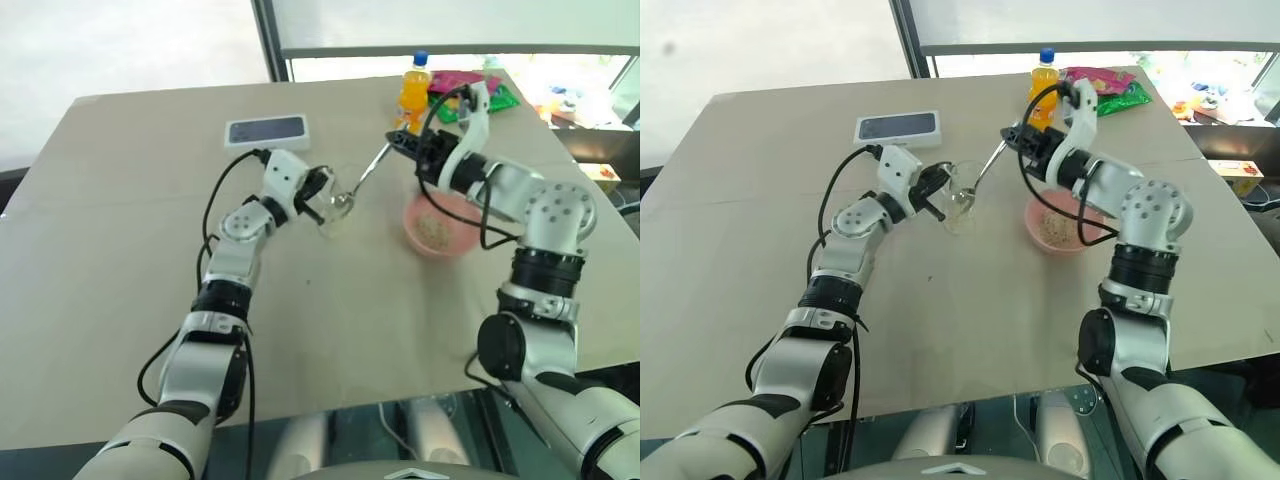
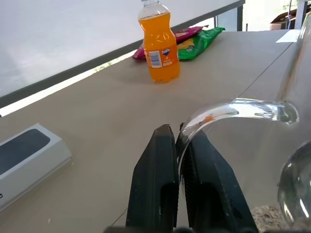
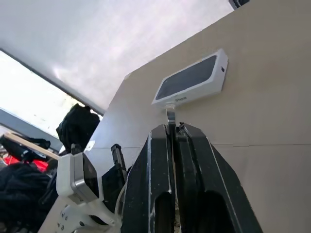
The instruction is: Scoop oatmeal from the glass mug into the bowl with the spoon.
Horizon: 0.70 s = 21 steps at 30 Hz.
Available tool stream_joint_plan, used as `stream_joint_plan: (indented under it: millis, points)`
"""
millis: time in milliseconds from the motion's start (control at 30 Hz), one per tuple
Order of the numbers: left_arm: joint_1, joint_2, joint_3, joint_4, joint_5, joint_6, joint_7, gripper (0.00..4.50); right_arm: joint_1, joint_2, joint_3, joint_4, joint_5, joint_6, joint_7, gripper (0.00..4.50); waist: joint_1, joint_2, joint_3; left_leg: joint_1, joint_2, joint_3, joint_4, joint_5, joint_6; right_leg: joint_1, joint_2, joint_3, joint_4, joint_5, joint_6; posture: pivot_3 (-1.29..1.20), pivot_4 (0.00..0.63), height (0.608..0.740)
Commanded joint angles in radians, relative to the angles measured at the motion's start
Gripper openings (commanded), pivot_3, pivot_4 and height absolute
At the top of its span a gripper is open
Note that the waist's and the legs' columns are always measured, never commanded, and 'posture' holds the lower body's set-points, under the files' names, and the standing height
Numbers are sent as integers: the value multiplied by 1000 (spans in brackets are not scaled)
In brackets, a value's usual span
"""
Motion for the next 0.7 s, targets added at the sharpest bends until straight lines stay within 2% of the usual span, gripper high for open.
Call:
stream_joint_plan:
  millis: [33, 267, 433, 700]
  points:
    - [-27, -23, -9, 19, 7, -54, 15, 41, -59, -33, -111, 15, 102, 42, -65, 0, 1, 0, 0, 0, 0, 0, 0, 0, 0, 0, 0, 0, 0, 0, 0, 0, 150, 740]
    - [-21, -82, -3, 17, 3, -112, 69, 41, -37, -13, -279, 6, 269, 149, -280, 0, -3, 0, 0, -1, 0, 1, 0, 0, 0, 0, 0, 0, 0, 0, 0, 0, 150, 740]
    - [-26, -105, 6, 58, 8, -139, 110, 41, -6, 19, -323, -26, 384, 155, -419, 0, -5, 0, 0, 0, 1, 2, -1, 0, 0, -1, 0, 1, 0, 0, 0, 0, 150, 740]
    - [-1, -113, 6, 83, 3, -177, 126, 41, 29, 0, -320, -28, 585, 58, -573, 0, -4, 0, 0, -1, 0, 2, 0, -1, 2, 0, 0, 1, 0, 0, 0, 0, 150, 740]
